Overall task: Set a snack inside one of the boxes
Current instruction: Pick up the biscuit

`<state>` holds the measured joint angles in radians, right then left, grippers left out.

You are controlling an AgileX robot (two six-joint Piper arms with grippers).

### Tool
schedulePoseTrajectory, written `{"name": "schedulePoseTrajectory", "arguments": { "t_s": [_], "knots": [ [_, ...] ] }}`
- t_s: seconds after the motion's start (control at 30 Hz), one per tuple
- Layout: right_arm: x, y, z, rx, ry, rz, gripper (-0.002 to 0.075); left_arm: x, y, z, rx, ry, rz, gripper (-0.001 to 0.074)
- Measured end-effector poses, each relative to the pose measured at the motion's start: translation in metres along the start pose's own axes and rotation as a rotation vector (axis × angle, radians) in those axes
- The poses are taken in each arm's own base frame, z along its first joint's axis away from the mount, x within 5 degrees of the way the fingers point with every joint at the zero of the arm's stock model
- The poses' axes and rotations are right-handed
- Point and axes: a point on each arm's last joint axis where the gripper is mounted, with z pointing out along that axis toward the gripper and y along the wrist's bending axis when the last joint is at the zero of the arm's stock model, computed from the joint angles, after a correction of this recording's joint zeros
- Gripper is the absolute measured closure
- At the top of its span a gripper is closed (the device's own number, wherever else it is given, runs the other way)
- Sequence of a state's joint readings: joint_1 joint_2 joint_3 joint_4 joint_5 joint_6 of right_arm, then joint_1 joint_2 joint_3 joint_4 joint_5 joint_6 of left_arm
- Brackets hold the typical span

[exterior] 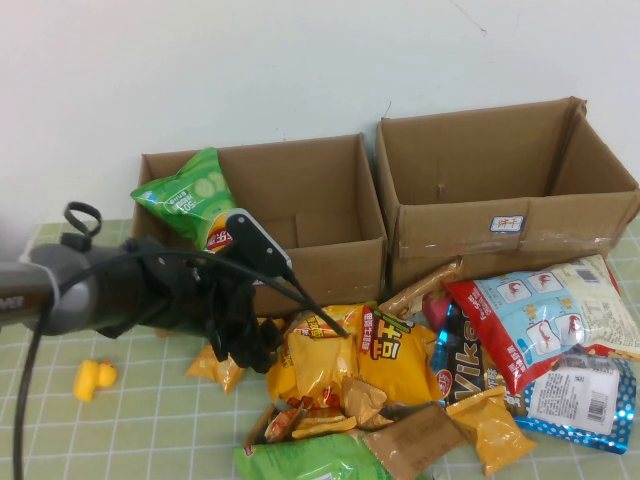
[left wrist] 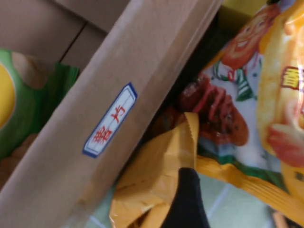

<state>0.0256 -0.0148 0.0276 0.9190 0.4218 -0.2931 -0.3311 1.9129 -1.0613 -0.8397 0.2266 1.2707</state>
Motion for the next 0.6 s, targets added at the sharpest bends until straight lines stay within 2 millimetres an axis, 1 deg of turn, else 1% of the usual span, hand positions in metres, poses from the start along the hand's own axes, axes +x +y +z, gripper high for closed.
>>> {"name": "schedulePoseTrajectory", "arguments": {
  "t_s": [0.17,0.4,0.47,0.6],
  "knots": [
    [0.0,0.0,0.0,0.0,0.0,0.0,0.0728,0.004,0.003,0.014,-0.059,0.012,0.042,0.0233],
    [0.0,0.0,0.0,-0.001,0.002,-0.002,0.0728,0.014,0.008,0.032,-0.114,0.035,0.042,0.0244],
    [0.0,0.0,0.0,-0.001,0.002,-0.006,0.0728,0.016,0.008,0.036,-0.118,0.044,0.041,0.0285],
    [0.0,0.0,0.0,-0.001,0.002,-0.008,0.0728,0.019,0.008,0.039,-0.116,0.053,0.04,0.044]
  ]
}}
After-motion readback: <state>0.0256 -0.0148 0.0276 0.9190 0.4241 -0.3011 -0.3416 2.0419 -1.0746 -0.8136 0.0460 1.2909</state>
